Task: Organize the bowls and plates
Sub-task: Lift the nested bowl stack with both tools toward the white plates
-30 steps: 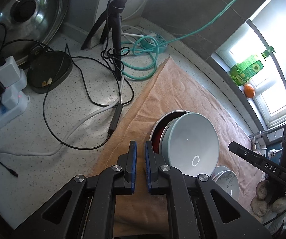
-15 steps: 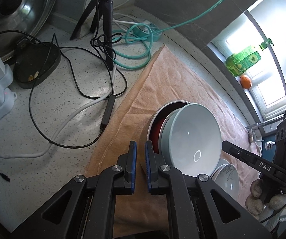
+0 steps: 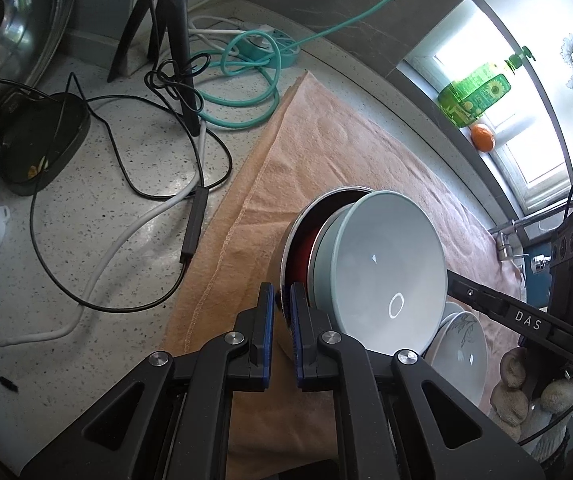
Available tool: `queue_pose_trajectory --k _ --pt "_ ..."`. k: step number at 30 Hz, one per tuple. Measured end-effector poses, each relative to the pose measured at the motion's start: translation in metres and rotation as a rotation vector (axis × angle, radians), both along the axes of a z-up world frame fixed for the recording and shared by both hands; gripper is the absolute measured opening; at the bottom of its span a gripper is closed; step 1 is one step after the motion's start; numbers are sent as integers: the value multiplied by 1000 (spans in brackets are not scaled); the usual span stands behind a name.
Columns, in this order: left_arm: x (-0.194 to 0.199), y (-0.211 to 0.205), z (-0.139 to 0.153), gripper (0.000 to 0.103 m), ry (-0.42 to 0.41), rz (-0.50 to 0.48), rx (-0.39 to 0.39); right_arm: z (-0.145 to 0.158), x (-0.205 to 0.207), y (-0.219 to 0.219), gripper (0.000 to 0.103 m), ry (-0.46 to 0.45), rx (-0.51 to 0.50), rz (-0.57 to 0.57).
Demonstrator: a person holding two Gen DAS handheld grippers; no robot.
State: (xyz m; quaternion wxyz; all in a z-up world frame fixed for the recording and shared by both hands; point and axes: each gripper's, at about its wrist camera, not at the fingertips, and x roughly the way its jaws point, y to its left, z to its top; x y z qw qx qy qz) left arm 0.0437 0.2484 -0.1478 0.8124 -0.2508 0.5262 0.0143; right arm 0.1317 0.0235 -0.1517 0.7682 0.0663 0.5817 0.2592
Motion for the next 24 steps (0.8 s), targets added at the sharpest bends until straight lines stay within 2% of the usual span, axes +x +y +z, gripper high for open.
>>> queue_pose_trajectory --k 24 --pt "5 4 -4 7 6 23 -9 -11 -1 12 10 39 -5 42"
